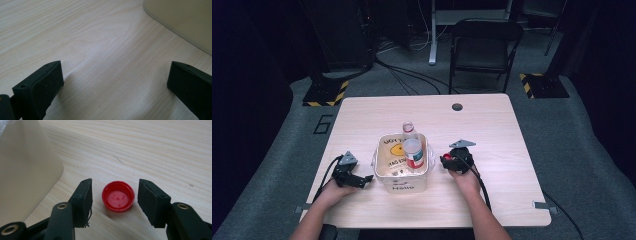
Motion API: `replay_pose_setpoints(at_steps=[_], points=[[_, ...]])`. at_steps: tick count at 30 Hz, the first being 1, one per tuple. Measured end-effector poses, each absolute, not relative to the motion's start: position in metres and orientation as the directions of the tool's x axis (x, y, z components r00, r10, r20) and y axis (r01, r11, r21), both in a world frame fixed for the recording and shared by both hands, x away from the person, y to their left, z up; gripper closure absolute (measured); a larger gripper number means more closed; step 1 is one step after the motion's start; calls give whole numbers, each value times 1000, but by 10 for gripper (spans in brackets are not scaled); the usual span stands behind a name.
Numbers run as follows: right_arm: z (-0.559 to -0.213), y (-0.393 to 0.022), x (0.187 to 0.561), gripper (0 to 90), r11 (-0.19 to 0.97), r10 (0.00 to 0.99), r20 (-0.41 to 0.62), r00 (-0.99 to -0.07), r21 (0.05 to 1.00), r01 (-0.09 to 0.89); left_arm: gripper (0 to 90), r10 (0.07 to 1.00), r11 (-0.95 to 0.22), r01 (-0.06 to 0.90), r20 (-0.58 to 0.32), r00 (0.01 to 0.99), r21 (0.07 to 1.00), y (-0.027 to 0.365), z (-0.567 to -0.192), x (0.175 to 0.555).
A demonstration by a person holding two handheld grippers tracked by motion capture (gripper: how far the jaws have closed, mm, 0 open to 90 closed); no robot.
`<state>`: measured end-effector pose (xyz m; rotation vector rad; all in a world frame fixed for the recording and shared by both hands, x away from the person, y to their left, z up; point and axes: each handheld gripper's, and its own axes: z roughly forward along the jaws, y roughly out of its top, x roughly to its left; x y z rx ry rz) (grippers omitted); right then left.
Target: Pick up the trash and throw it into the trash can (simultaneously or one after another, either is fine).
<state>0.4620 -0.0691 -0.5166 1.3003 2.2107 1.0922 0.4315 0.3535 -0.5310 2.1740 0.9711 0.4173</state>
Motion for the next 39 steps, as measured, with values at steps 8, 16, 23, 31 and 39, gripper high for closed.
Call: replay_pose_setpoints(at_steps=[8,16,23,31,39], points=[[-520,-67,463,569,300,852,67,-519,751,588,2,750,-460,522,-2,662,718,353,-531,431],[-517,-67,461,573,313,842,64,-536,751,581,2,747,-466,518,5,665,717,353,-531,432],[-506,-73,454,573,309,833,71,-549,763,568,2,749,-462,521,1,663,718,353,-531,431],[-490,-79,442,573,323,811,66,-582,778,539,2,748,-466,519,5,664,717,353,-531,432],[-473,-86,433,573,306,800,83,-594,796,523,2,748,-465,519,5,664,717,353,-531,432]])
